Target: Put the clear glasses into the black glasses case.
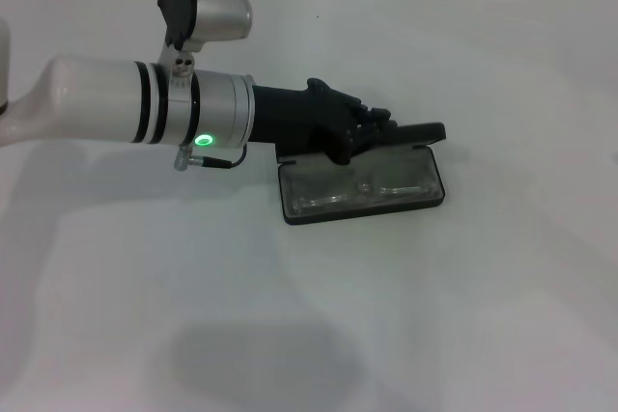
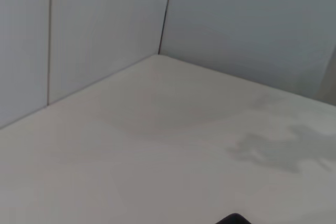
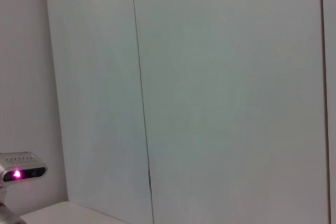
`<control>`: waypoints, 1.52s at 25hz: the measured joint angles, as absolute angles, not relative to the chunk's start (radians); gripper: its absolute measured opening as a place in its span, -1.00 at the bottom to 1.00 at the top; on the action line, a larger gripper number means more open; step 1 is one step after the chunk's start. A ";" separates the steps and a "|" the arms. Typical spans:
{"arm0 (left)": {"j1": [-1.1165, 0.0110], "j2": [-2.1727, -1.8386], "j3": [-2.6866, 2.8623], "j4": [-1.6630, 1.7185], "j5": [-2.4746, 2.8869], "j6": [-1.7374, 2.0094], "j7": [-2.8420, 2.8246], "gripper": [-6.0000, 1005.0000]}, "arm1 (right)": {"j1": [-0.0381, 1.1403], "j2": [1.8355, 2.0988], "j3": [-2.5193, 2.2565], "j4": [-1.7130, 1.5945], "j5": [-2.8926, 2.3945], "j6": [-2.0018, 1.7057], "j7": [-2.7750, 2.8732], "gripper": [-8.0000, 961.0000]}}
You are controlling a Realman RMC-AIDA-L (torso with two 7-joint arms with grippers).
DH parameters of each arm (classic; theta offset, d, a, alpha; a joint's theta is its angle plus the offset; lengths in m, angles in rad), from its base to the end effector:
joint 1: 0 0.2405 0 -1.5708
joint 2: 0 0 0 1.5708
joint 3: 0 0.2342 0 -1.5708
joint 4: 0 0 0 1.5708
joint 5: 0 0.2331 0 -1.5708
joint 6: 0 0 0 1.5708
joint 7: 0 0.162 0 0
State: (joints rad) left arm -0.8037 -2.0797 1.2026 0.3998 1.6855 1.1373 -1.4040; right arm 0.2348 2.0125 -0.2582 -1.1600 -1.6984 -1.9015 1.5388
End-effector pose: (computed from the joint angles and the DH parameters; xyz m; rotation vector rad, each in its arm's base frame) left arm -0.1742 0.3932 -0.0990 -2.8517 -0.5248 -0.5084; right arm 0.2887 0.2615 0.2047 -2.1926 0.4274 0.8555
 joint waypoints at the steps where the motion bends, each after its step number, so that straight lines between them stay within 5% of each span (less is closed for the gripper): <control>1: -0.804 -2.080 1.203 0.400 1.693 1.138 -1.406 -0.63 | 0.235 2.012 -0.258 -1.158 -1.698 -1.902 1.538 -0.78; 38: -0.766 -2.089 1.214 0.396 1.772 1.211 -1.405 -0.57 | 0.228 2.016 -0.255 -1.150 -1.689 -1.950 1.539 -0.78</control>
State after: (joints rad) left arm -0.7658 -2.0892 1.2140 0.3959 1.7717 1.2106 -1.4053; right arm 0.2282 2.0157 -0.2551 -1.1500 -1.6886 -1.9505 1.5386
